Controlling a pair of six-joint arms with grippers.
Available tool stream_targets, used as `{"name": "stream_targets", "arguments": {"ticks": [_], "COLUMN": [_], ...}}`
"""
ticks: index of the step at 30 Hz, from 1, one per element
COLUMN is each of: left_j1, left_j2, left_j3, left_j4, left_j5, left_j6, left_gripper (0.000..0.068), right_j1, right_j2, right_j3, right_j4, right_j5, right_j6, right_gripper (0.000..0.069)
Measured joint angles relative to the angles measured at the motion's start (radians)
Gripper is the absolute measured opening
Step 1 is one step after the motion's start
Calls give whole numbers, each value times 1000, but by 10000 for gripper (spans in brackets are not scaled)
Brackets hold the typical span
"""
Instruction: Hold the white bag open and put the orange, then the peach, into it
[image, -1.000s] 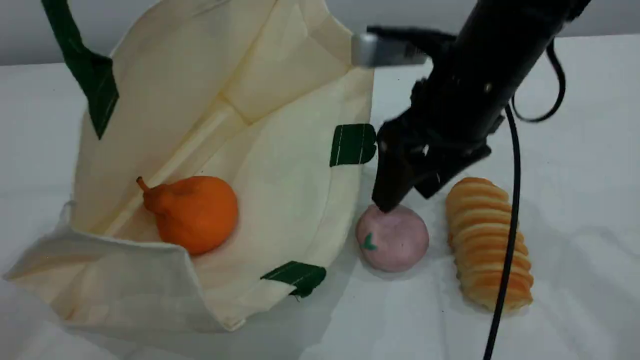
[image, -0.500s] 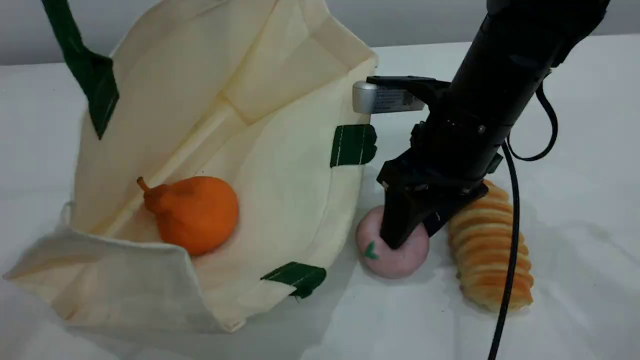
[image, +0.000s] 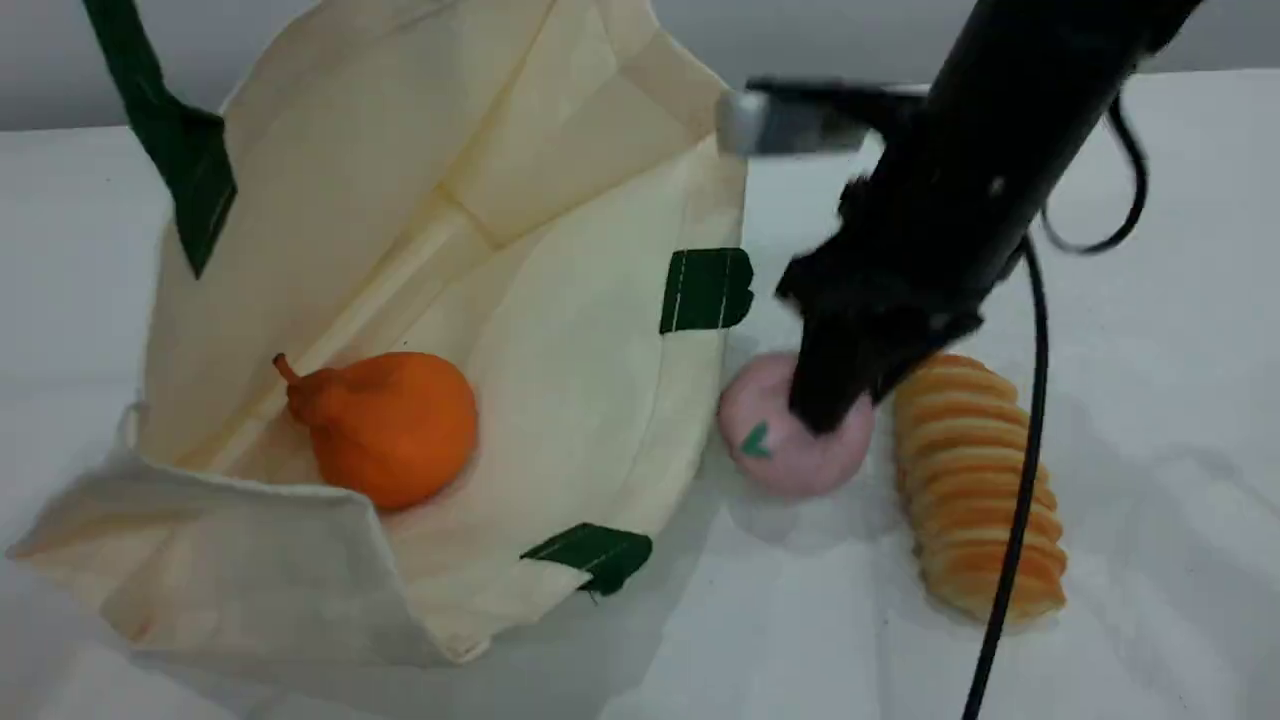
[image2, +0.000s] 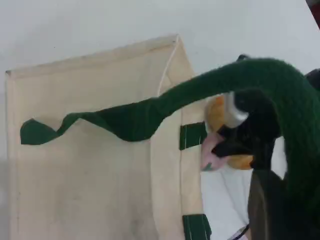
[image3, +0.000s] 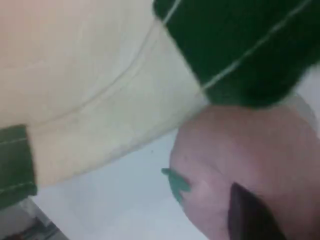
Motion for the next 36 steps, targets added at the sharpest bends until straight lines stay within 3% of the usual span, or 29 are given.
{"name": "stream_targets", "arguments": {"ticks": [6, 17, 21, 28, 36], "left_j1": [0, -1, -1, -5, -31], "left_j2": [0, 2, 2, 2, 2], "left_j3": [0, 0, 0, 0, 0], "left_j4": [0, -32, -79, -138, -152], "left_j5": [0, -1, -1, -1, -1], "left_j6": [0, 8, 31, 57, 65], "left_gripper": [57, 57, 57, 57, 57], "right_j1": [-54, -42, -20, 104, 234], "right_j2": [-110, -257, -259, -254, -234], "right_j3": [0, 0, 0, 0, 0], "right_j4": [6, 153, 239, 280, 302], "right_j5": [39, 87, 97, 2, -231], "right_j6": [33, -24, -31, -32, -32], "right_gripper": [185, 185, 185, 185, 185]}}
